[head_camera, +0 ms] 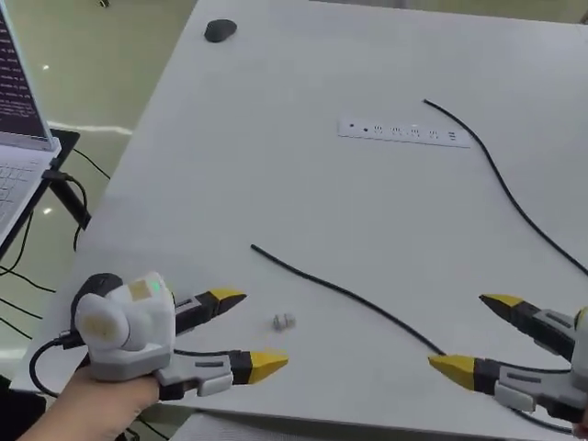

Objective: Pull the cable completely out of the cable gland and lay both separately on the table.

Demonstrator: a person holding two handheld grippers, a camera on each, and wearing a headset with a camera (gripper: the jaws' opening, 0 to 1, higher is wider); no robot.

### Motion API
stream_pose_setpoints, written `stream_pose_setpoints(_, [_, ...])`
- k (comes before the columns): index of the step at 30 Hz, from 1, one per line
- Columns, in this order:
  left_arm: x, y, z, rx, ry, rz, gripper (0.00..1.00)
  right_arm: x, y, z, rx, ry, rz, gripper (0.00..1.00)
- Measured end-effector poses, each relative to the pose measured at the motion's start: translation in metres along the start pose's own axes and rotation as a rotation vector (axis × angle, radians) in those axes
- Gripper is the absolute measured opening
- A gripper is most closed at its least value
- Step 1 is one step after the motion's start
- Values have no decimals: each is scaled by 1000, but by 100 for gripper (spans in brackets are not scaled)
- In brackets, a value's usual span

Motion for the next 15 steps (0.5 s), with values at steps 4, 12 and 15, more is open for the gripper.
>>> stream_pose_setpoints(4, [3, -4, 1, -12, 25, 4, 70, 0, -7, 13, 34, 36, 16, 89])
stream_pose_setpoints(12, [12, -21, 6, -37, 77, 43, 77, -4, -32, 22, 38, 71, 71, 99])
stream_pose_setpoints(15, [15, -25, 7, -51, 94, 61, 80, -6, -44, 23, 28, 88, 99, 99])
Point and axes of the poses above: the centre of the closed fingertips' face, and the gripper's own axes: x roughly backward along the fingers, z roughly to its left, y roughly out of its top, the point moved 1 cm from there along x, roughly backward along the fingers, and after that the axes turned 4 degrees about y, right-handed, at the moved point
